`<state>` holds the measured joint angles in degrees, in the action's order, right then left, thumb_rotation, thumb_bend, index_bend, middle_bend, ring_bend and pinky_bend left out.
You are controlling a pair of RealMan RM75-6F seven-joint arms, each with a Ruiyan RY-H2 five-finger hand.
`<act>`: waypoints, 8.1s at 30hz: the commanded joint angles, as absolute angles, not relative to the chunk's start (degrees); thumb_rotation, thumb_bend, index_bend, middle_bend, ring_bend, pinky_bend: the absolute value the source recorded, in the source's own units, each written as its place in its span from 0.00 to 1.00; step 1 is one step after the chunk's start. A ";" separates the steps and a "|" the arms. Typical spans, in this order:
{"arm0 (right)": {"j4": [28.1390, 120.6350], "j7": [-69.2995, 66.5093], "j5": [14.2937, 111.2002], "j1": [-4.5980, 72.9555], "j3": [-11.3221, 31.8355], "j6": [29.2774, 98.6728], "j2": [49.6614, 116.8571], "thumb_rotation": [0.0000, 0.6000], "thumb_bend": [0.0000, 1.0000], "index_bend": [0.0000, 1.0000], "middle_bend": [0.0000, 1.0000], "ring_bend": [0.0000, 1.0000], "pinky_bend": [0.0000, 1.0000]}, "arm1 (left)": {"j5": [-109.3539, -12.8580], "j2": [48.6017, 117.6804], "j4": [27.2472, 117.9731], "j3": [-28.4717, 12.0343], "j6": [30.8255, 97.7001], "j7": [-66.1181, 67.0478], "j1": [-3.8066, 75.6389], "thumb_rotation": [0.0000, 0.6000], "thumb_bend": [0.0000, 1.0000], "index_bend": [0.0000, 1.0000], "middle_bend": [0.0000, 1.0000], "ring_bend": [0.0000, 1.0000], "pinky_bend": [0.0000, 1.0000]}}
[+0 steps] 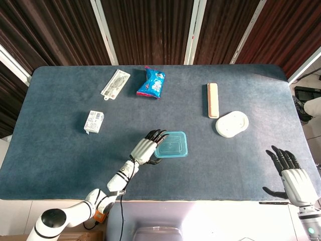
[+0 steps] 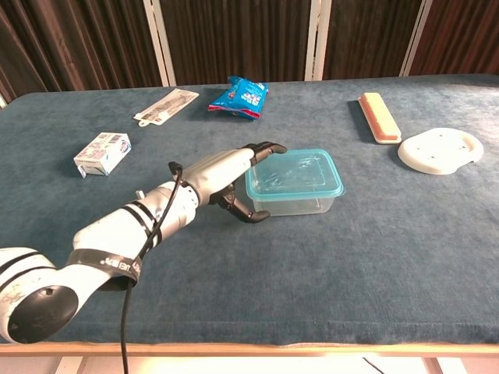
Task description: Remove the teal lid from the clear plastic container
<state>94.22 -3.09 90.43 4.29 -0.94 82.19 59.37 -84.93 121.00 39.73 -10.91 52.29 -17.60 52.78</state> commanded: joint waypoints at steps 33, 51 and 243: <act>82.50 1.83 104.03 23.15 -0.07 67.07 76.52 1.00 0.20 0.17 0.00 0.00 0.00 | -92.64 118.19 46.84 -0.55 65.93 -25.58 44.91 1.00 0.41 0.29 0.46 0.29 0.30; 66.78 -10.86 110.78 30.54 -2.48 73.01 88.20 1.00 0.30 0.54 0.01 0.00 0.00 | -95.01 121.01 40.65 1.30 69.22 -32.03 43.80 1.00 0.41 0.28 0.47 0.30 0.22; 55.59 -10.37 103.22 35.49 -3.62 78.97 99.68 1.00 0.96 0.84 0.21 0.00 0.07 | -99.43 122.79 33.57 6.58 72.88 -36.59 41.53 1.00 0.39 0.22 0.32 0.12 0.10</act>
<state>55.51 -10.45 103.24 35.48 -3.65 78.97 99.71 -99.42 122.80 33.56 6.57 72.88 -36.59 41.54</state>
